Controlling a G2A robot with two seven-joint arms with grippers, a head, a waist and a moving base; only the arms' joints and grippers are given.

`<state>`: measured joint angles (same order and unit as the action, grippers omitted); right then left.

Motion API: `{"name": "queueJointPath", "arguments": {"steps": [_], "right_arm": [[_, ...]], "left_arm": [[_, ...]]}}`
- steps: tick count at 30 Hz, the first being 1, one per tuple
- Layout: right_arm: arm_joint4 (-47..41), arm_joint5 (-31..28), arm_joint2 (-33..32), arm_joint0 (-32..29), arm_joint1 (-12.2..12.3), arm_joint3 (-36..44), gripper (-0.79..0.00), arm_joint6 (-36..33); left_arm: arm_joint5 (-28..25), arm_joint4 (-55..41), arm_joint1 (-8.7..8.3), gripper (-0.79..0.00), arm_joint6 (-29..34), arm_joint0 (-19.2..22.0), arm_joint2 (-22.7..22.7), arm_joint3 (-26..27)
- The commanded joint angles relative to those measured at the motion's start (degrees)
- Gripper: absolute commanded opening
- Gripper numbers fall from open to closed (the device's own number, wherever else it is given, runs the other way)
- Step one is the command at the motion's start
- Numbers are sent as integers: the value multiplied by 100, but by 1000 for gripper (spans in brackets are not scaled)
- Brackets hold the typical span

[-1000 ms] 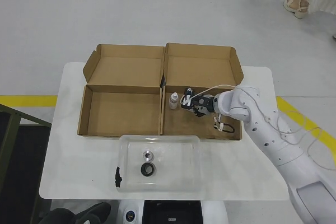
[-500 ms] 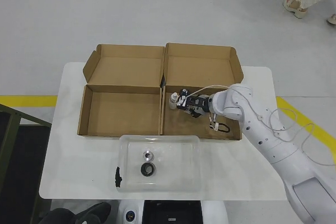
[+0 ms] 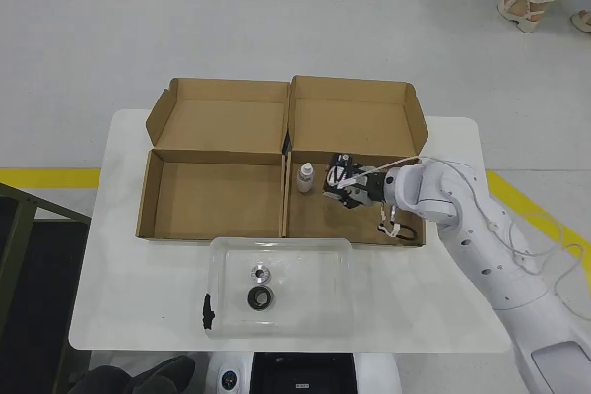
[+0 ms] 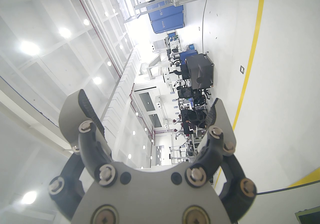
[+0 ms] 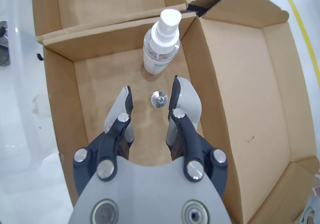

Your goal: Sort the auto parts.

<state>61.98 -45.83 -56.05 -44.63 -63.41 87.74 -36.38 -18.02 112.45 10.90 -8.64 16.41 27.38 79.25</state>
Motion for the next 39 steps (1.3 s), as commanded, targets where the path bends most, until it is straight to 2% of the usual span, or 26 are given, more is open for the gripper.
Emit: {"name": "queueJointPath", "arguments": {"steps": [1, 8, 18, 28, 39], "right_arm": [[-24, -25, -224, -255, 68, 346, -477, 87], [16, -136, -566, -974, 209, 1377, -477, 299], [124, -62, -252, -1446, 215, 2249, -471, 538], [494, 92, 443, -1547, 127, 2502, -468, 551], [956, 268, 1115, -1341, -30, 2159, -477, 604]], "left_arm": [[0, 0, 0, 0, 0, 0, 0, 0], [0, 0, 0, 0, 0, 0, 0, 0], [0, 0, 0, 0, 0, 0, 0, 0], [0, 0, 0, 0, 0, 0, 0, 0], [0, 0, 0, 0, 0, 0, 0, 0]]}}
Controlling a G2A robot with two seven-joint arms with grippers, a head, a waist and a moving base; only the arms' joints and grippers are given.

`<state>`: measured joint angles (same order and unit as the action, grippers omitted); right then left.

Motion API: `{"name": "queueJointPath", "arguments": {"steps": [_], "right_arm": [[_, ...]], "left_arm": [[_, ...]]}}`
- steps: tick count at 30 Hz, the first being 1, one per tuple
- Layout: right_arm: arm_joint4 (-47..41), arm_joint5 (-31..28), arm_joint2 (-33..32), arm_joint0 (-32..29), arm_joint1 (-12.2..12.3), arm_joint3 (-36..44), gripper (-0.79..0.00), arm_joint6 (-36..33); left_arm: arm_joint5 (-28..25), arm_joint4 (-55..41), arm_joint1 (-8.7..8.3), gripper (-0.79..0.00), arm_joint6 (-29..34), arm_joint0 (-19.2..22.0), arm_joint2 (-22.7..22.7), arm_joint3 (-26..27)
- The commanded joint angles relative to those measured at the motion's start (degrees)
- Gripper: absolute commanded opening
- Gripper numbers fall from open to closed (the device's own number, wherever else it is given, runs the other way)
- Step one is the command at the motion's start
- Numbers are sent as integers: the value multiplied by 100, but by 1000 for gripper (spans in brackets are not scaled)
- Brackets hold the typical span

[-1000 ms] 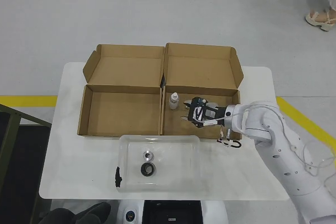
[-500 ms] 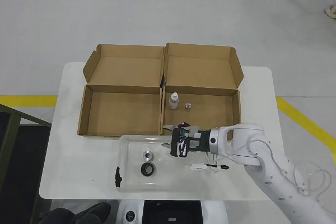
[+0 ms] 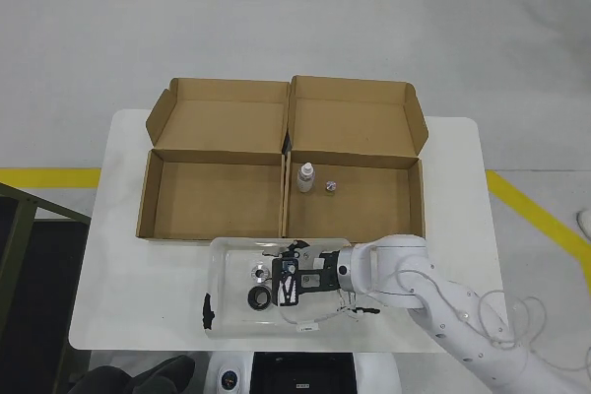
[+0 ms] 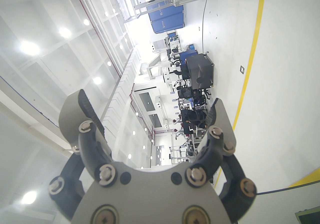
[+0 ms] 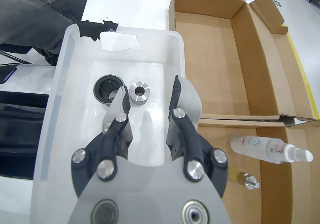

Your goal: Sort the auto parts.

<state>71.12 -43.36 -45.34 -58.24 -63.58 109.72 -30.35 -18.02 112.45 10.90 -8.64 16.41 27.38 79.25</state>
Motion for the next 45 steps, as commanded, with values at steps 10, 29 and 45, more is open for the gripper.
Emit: {"name": "queueJointPath", "arguments": {"steps": [10, 29, 45], "right_arm": [[315, 145, 314, 88, -99, -382, -499, -21], [517, 217, 686, 320, -286, -970, -499, -32], [504, 270, 1187, 719, -603, -1663, -483, 141]], "left_arm": [[0, 0, 0, 0, 0, 0, 0, 0], [0, 0, 0, 0, 0, 0, 0, 0], [0, 0, 0, 0, 0, 0, 0, 0]]}}
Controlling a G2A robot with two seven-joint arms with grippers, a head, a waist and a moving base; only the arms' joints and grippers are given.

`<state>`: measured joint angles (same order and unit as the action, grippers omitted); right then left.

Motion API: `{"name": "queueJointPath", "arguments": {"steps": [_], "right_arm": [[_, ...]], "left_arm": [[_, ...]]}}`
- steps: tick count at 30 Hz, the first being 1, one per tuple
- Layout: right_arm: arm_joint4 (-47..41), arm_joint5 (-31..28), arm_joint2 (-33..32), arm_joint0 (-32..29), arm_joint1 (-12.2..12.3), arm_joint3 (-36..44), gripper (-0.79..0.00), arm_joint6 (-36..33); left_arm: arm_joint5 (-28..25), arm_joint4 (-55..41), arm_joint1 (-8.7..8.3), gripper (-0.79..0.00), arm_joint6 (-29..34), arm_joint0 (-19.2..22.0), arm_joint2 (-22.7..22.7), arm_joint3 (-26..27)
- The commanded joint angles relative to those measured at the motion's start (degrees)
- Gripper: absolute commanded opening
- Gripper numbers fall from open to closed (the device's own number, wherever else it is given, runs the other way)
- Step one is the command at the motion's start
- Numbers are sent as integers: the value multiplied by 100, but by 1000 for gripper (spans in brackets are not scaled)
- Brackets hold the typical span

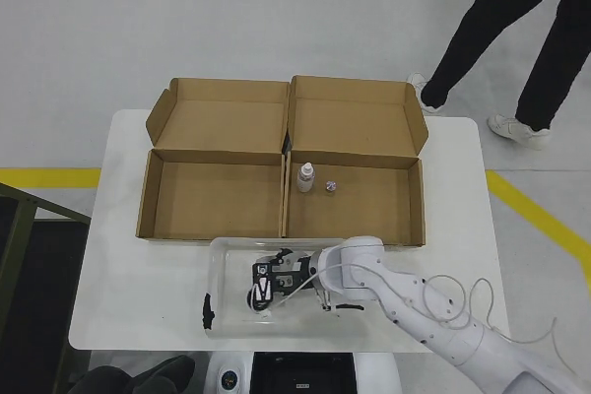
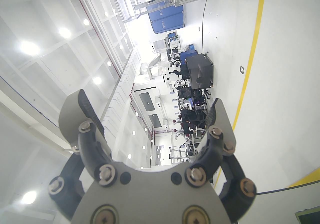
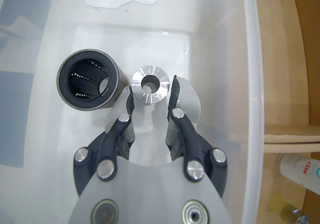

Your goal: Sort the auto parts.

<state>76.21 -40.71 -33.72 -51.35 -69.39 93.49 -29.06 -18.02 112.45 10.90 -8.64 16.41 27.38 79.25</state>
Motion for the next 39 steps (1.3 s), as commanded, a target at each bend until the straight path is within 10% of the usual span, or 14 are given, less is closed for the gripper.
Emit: {"name": "queueJointPath", "arguments": {"steps": [1, 15, 20, 39], "right_arm": [[-9, 6, 52, 58, -44, -78, -486, 24], [-78, -59, 363, 405, -337, -613, -483, 116], [-111, -100, 397, 442, -398, -690, -785, 90], [-190, -302, -170, 127, -267, 314, -785, 193]], "left_arm": [[0, 0, 0, 0, 0, 0, 0, 0], [0, 0, 0, 0, 0, 0, 0, 0], [0, 0, 0, 0, 0, 0, 0, 0], [0, 0, 0, 0, 0, 0, 0, 0]]}}
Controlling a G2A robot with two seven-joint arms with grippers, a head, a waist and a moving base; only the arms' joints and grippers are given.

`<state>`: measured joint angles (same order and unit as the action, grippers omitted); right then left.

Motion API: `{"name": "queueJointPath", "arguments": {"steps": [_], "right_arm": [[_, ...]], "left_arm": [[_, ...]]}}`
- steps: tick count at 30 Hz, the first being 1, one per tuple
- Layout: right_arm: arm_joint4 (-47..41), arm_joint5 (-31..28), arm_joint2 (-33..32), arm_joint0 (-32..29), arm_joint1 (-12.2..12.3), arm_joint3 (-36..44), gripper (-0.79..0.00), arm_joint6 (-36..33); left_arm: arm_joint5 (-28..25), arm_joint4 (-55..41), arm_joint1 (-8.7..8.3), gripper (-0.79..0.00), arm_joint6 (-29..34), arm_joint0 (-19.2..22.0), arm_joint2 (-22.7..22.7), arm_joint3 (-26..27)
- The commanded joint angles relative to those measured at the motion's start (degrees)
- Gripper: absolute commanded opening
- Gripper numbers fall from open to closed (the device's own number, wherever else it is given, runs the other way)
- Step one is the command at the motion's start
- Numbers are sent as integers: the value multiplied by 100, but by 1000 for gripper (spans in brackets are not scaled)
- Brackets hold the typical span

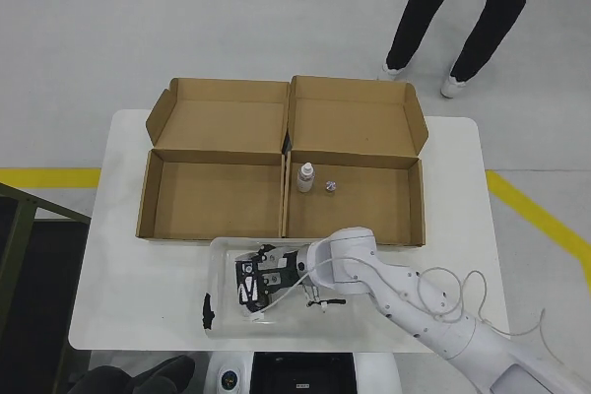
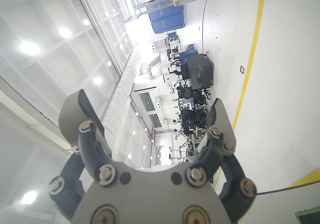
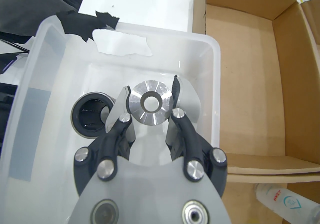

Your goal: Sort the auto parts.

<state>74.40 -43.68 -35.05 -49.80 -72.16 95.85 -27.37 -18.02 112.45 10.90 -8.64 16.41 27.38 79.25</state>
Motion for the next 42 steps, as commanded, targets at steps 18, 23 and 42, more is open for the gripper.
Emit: {"name": "queueJointPath", "arguments": {"steps": [18, 23, 42], "right_arm": [[-258, -45, -776, -436, 162, 1097, -785, 718], [-309, -1, -930, -502, 183, 1233, -785, 807], [-463, 353, -1586, -488, 213, 1288, -785, 1312]], "left_arm": [[0, 0, 0, 0, 0, 0, 0, 0], [0, 0, 0, 0, 0, 0, 0, 0], [0, 0, 0, 0, 0, 0, 0, 0]]}}
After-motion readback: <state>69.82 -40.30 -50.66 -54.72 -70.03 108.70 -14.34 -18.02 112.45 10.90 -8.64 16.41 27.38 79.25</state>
